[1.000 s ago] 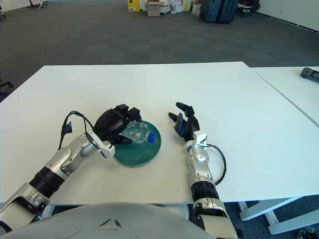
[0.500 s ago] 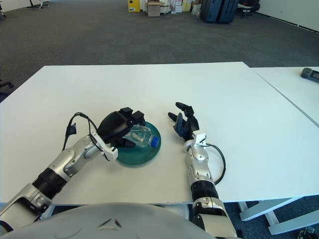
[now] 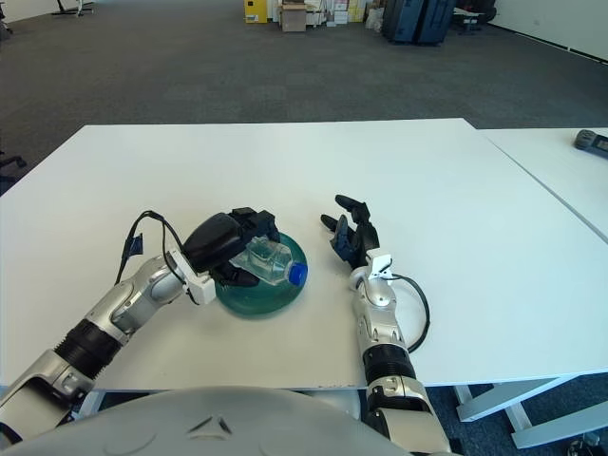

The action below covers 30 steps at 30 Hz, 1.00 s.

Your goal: Put the bottle into the plate.

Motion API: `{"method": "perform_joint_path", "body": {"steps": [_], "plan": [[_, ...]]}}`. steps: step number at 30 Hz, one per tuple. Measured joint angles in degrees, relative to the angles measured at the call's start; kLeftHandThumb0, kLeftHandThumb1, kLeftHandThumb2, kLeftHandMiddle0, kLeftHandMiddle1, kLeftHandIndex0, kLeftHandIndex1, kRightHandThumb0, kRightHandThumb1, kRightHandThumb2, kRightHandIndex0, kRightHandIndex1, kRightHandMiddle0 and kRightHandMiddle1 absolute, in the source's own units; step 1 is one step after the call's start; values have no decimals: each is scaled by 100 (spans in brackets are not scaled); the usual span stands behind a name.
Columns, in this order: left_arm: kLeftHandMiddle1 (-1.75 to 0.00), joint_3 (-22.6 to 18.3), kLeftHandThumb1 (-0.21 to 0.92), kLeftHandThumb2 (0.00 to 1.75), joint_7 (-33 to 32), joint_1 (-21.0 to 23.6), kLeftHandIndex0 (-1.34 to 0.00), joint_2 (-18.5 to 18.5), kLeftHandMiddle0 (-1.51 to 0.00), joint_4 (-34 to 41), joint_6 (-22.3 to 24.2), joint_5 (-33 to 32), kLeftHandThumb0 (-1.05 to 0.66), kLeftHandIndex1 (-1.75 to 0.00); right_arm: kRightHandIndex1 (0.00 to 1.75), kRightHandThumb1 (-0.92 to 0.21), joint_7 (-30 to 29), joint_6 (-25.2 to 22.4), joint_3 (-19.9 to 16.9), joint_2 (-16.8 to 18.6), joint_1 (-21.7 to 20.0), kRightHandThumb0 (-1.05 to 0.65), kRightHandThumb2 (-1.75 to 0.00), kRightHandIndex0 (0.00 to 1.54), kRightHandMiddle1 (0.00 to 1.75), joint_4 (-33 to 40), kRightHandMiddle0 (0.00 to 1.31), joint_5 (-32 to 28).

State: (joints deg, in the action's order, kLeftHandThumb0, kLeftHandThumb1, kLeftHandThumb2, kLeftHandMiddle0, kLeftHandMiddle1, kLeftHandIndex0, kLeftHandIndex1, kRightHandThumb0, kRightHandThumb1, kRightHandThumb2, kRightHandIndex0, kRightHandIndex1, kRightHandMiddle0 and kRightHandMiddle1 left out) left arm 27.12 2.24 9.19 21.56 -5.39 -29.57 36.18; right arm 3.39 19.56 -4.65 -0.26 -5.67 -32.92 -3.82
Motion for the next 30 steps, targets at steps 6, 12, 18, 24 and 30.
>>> {"method": "perform_joint_path", "body": {"steps": [6,12,18,24,30], "plan": [[-150,-152,90,46,465,-38,-20,90,-24,214,20,-381,-62,-144,28,-92,-81,-1,11,26,14,-67,-85,61,91,32,1,35],[-114,-339,92,56,1143,-38,-8,203,-18,692,157,-962,-85,-120,44,-92,-210,-1,34,79,87,-65,-83,57,89,124,2,81],[-68,-361,92,69,1768,-13,-1,297,-15,874,297,-1317,-97,-94,47,-92,-227,-4,101,116,121,-67,-83,53,87,173,0,113],[-25,-411,92,78,2094,28,0,362,-21,982,345,-1499,-104,-78,46,-92,-250,-39,146,106,122,-66,-82,49,87,193,0,154],[-12,-476,92,83,2204,47,0,364,-23,1041,354,-1547,-105,-75,46,-92,-277,-68,177,102,133,-67,-83,49,86,215,0,241]]}}
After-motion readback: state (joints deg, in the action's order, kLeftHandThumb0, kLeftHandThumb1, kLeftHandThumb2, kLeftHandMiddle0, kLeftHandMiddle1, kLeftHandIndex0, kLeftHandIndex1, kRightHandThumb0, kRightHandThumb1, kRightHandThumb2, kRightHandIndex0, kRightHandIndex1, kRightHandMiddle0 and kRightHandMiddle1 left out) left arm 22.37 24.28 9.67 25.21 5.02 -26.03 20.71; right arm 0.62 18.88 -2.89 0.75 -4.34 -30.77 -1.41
